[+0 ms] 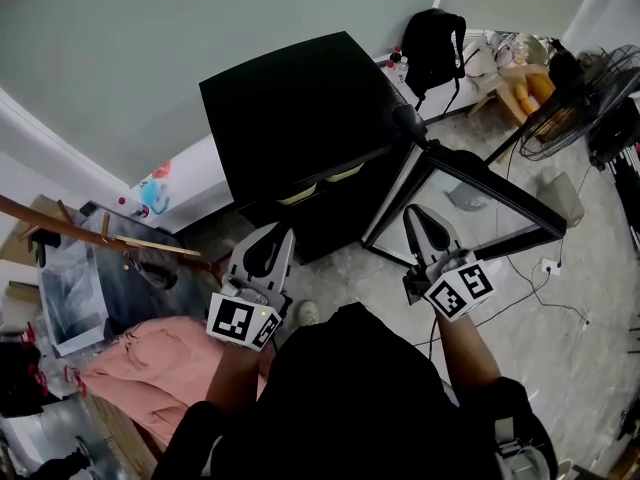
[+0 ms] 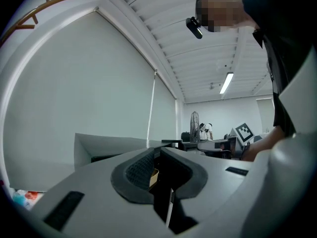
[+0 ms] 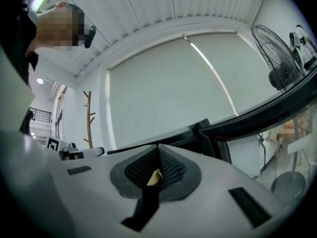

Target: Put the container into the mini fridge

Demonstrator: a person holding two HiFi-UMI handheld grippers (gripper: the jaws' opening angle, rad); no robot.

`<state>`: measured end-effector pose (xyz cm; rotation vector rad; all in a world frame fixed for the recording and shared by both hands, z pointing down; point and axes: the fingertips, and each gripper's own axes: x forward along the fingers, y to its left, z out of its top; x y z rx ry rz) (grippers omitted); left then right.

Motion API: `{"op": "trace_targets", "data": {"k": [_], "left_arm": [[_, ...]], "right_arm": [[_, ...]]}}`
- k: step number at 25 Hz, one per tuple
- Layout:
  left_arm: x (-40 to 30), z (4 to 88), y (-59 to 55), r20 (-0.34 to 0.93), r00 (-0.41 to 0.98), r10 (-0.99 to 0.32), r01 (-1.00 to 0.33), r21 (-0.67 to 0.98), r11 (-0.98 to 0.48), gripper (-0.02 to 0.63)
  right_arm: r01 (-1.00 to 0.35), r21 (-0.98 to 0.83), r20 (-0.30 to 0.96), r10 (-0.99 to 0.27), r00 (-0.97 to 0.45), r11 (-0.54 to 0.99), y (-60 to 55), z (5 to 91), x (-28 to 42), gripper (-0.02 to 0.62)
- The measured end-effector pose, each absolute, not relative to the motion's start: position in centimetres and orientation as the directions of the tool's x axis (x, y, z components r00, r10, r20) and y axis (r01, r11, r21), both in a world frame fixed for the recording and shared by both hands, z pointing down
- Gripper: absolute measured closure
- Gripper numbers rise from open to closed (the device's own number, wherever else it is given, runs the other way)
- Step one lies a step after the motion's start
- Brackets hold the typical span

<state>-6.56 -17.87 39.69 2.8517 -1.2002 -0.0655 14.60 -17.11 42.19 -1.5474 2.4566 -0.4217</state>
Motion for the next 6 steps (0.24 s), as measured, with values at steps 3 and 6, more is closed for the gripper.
{"op": "trace_targets", "data": {"k": [3, 6], "left_arm": [[-6.41, 39.74, -17.81, -0.017, 0.703, -0.711, -0.709, 0.062, -0.702, 0.554], [-6.18, 39.94, -17.81, -0.011, 0.711, -0.703, -0.701, 0.066, -0.710, 0.554]], "right_arm": [[-0.844, -0.347, -0.021, -0.903, -0.430, 0.410, -17.16, 42.18, 14.57, 0.561], [-0.841, -0.351, -0.017, -0.901, -0.433, 0.411, -17.31, 42.31, 14.58, 0.561]]}}
